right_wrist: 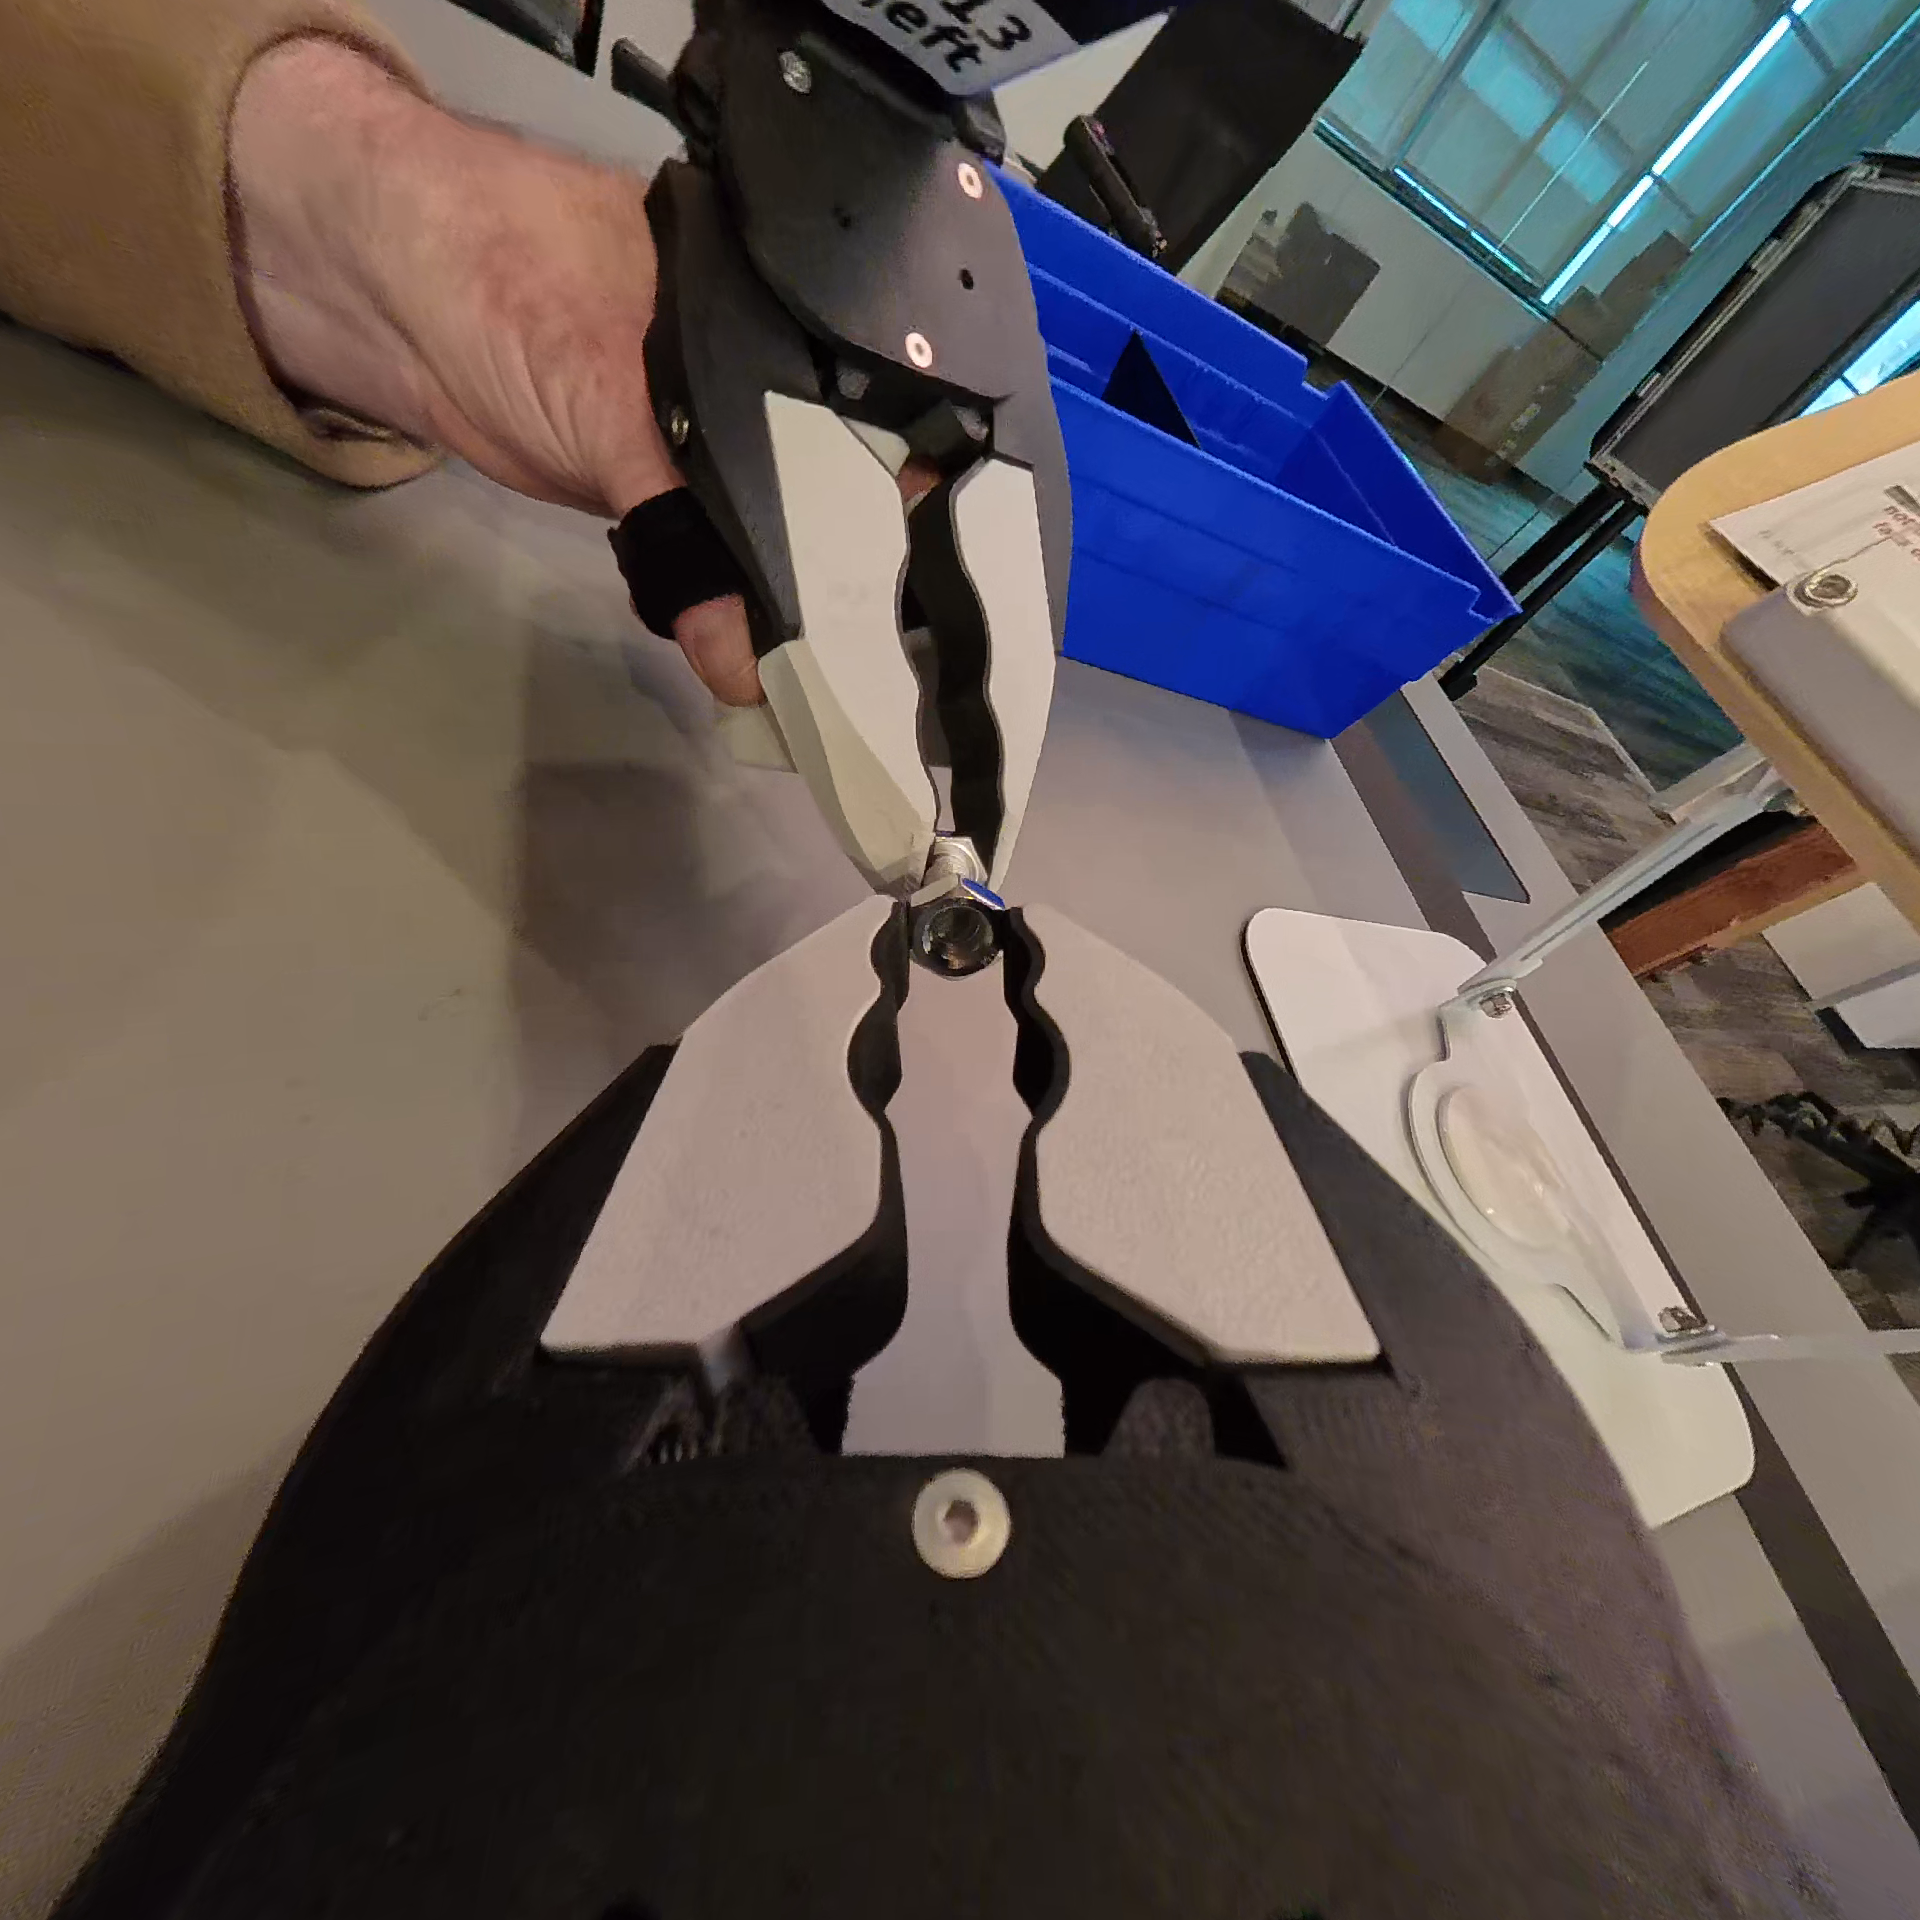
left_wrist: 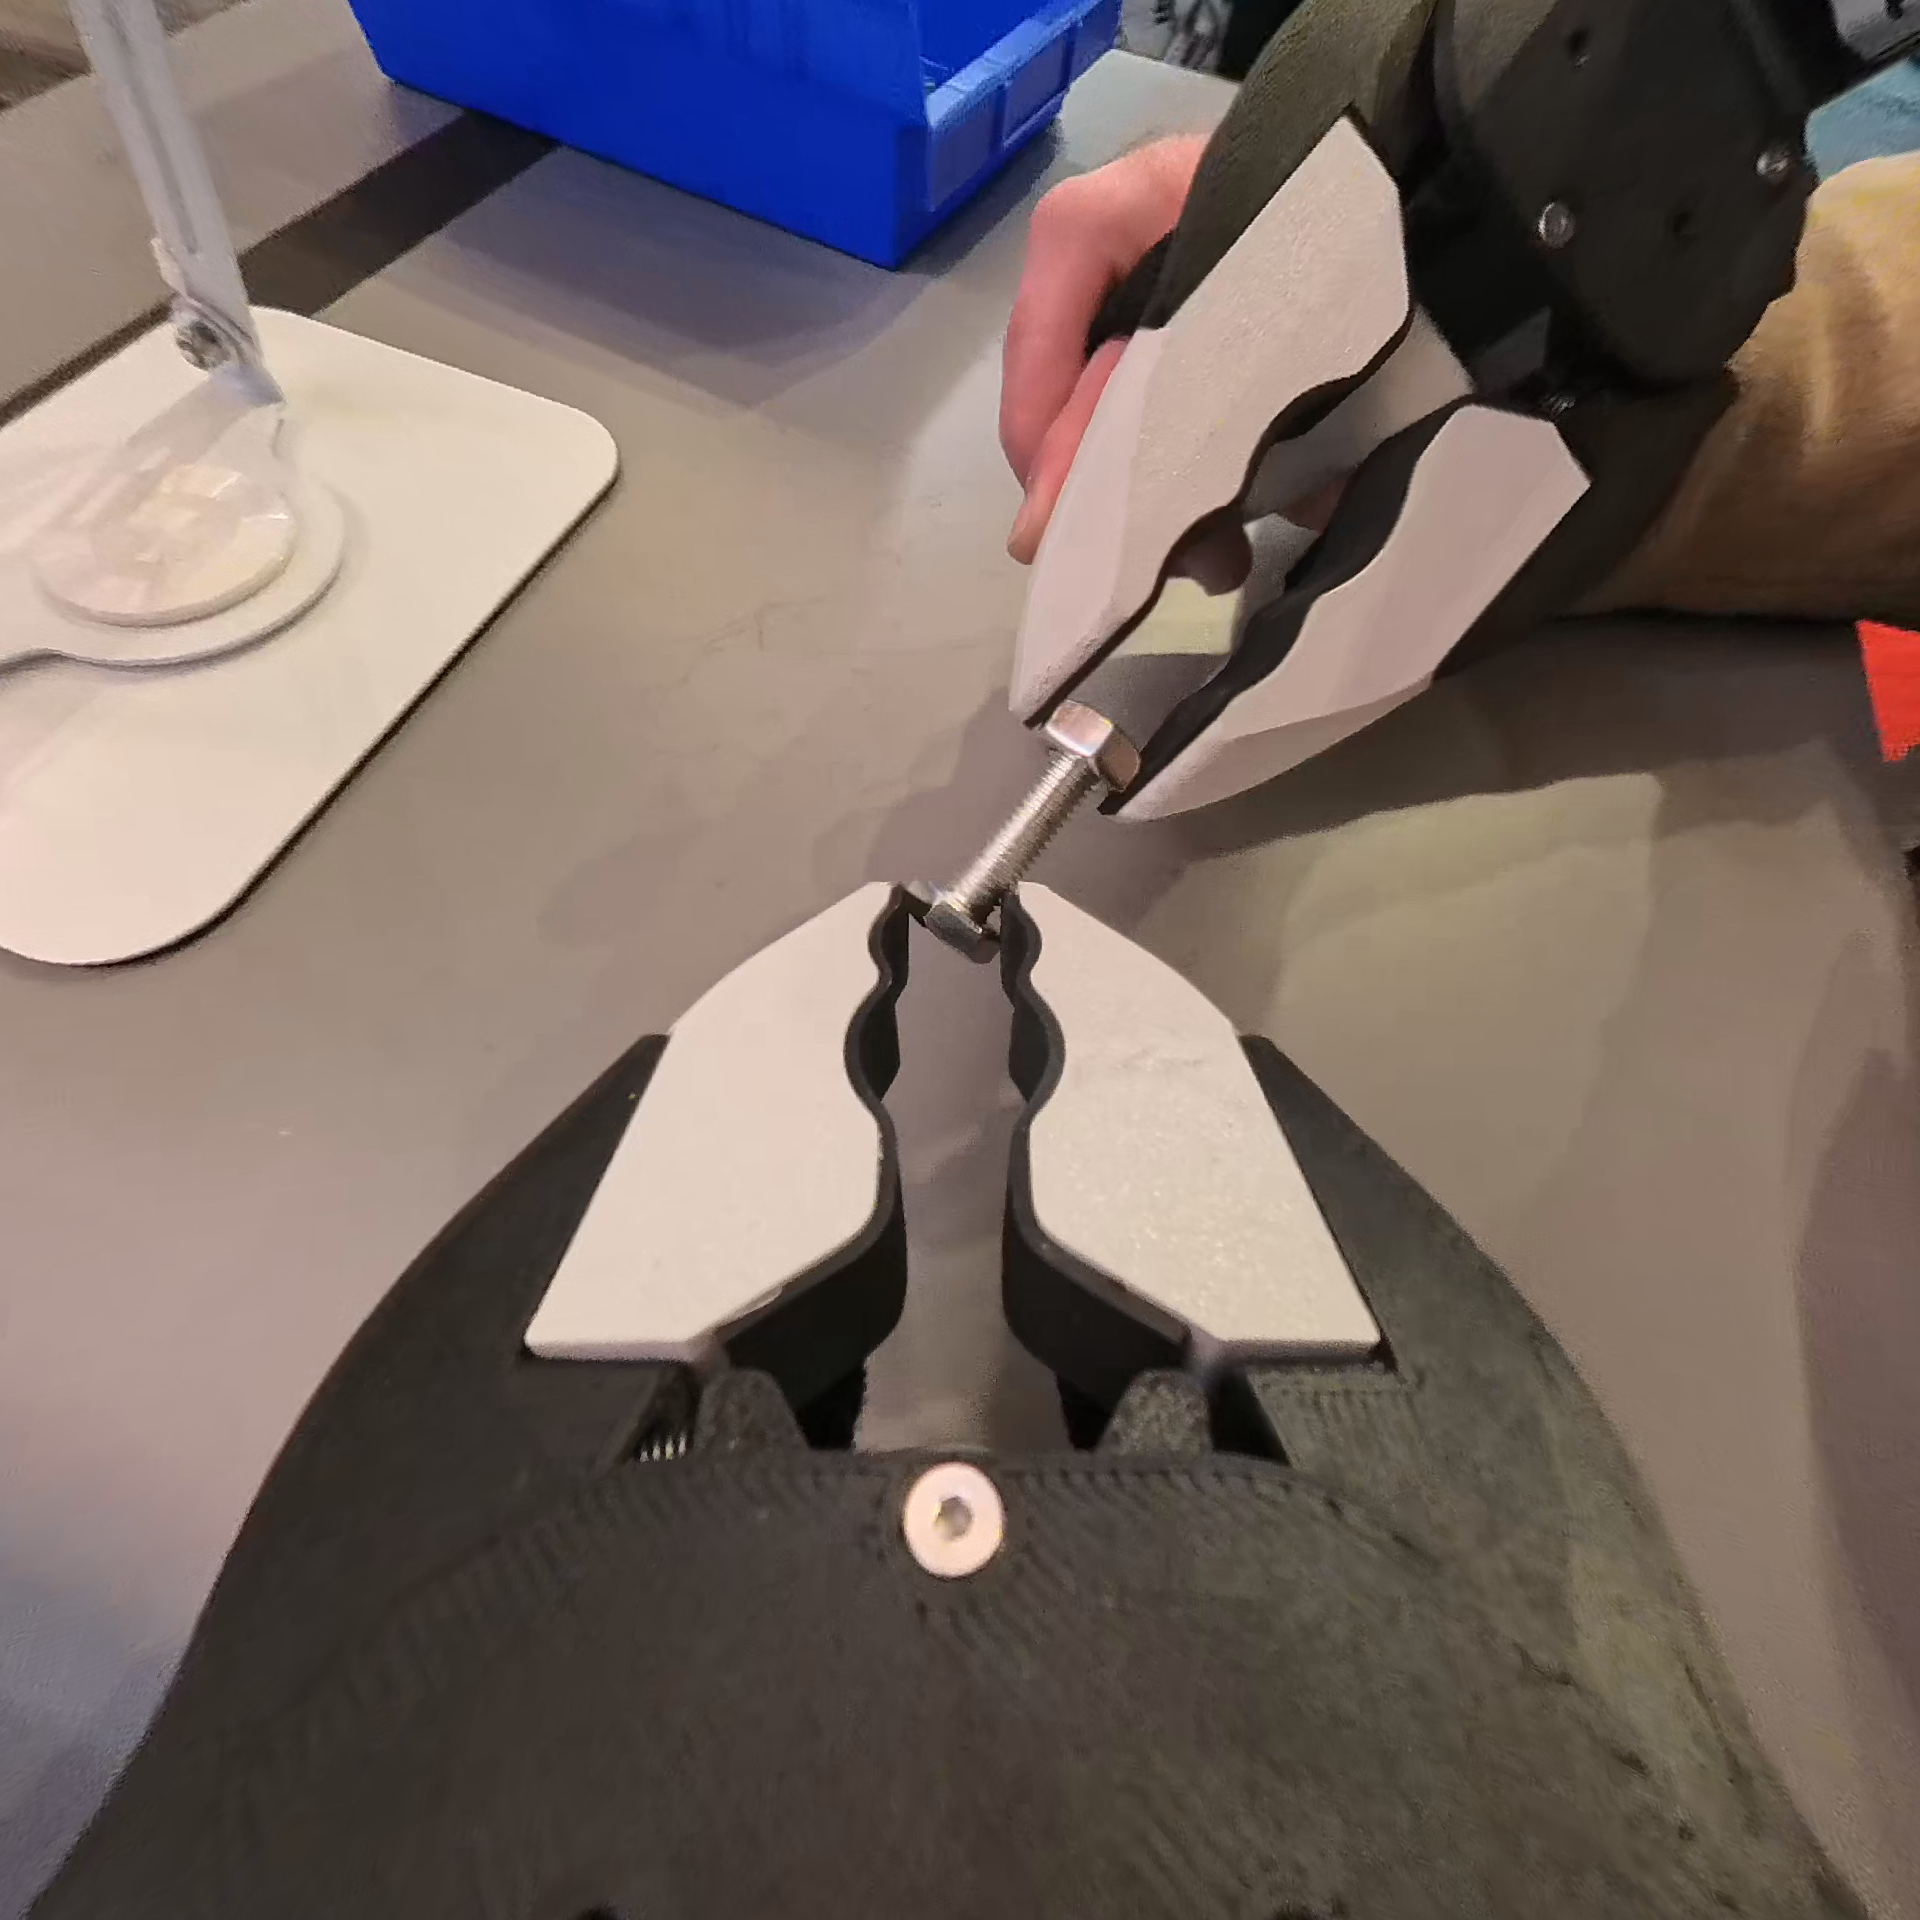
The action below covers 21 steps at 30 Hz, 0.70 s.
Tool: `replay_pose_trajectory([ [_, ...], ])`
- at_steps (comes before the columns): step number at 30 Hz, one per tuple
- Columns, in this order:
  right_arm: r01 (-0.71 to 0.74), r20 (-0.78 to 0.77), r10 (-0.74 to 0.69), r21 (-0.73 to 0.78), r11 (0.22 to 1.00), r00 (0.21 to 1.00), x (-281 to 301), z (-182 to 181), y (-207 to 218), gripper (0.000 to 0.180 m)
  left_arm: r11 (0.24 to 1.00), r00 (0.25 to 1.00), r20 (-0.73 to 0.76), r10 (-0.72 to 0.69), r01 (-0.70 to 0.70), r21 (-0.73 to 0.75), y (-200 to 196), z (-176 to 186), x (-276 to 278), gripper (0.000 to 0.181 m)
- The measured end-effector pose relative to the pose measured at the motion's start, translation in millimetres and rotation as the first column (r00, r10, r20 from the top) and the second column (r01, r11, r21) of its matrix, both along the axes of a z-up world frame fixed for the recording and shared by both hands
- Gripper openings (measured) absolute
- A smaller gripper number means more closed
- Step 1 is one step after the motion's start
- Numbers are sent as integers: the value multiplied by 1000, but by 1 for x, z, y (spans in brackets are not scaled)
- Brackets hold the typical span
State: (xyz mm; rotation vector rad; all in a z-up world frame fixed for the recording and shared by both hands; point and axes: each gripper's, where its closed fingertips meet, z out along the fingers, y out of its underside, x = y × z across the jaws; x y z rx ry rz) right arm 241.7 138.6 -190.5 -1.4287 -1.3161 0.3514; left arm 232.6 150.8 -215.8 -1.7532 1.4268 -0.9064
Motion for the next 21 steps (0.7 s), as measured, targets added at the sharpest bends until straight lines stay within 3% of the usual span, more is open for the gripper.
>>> replay_pose_trajectory([
  [13, 46, -179, -62, -95, 994, 982, 2, 14, 8, 18, 964, 995, 24, 96, -99, 248, 11, 17, 0, 16],
  [21, 60, -294, -103, -152, 987, 950, 3, 24, 11, 18, 936, 988, 75, 133, -150, 317, 15, 29, 1, 16],
])
